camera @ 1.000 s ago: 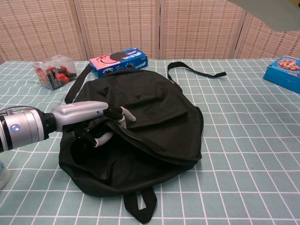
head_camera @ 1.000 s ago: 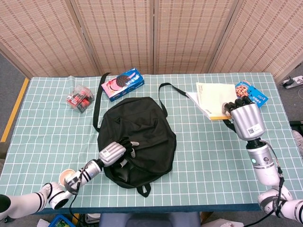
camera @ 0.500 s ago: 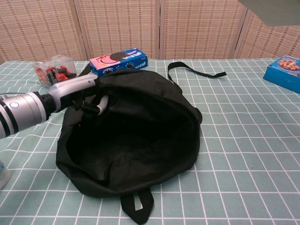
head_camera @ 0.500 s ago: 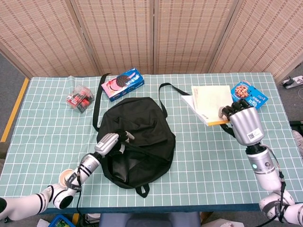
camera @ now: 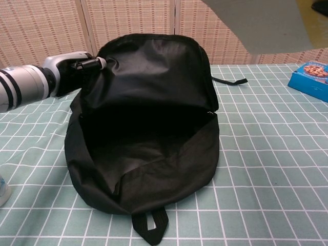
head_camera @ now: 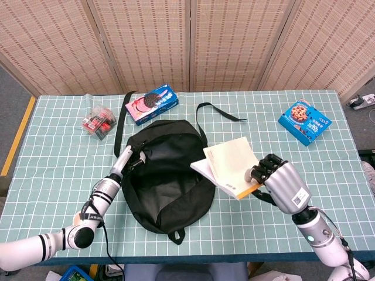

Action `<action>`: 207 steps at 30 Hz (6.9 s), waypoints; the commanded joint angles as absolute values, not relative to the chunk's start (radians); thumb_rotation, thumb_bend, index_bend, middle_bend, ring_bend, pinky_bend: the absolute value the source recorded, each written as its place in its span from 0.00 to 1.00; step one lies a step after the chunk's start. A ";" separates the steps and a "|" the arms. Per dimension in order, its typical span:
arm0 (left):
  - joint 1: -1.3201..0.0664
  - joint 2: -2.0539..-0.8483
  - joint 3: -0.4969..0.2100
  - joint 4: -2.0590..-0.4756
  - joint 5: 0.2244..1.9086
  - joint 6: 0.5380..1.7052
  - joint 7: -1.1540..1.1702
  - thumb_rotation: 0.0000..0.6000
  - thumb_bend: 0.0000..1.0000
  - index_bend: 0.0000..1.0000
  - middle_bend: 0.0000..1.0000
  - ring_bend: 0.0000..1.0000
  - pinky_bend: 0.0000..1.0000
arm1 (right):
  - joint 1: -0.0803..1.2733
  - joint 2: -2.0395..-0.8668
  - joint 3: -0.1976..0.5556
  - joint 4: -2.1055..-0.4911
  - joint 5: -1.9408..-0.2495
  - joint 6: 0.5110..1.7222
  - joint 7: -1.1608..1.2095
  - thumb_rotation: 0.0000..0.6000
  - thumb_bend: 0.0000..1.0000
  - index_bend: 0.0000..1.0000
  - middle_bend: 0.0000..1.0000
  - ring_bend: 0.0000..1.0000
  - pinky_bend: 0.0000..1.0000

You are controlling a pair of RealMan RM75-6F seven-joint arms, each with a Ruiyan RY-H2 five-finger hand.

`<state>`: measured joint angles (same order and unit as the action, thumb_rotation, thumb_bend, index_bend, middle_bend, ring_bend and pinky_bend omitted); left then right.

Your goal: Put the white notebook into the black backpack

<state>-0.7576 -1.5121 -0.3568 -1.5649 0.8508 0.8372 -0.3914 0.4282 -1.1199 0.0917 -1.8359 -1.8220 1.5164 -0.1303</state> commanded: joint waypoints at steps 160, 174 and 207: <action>-0.506 -1.119 -0.496 -1.952 0.882 0.644 -0.789 0.00 0.69 0.46 0.16 0.00 0.00 | 0.613 -1.630 0.114 -1.530 -1.534 1.248 -0.658 1.00 0.00 0.28 0.34 0.31 0.48; -0.535 -1.092 -0.368 -1.902 1.191 0.632 -0.600 0.00 0.38 0.02 0.13 0.00 0.00 | 0.454 -1.298 0.128 -1.750 -1.511 1.419 -0.606 1.00 0.00 0.28 0.34 0.31 0.48; -0.329 -1.120 -0.177 -1.649 1.269 1.200 -0.248 1.00 0.26 0.24 0.12 0.08 0.03 | 0.373 -1.029 0.038 -1.661 -1.505 1.202 0.048 1.00 0.37 0.48 0.50 0.46 0.63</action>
<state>-0.3641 -1.1153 -0.2007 -1.6724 1.2476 1.1541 -0.2682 0.3867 -1.0431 0.0524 -1.6641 -1.4893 1.1973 0.0350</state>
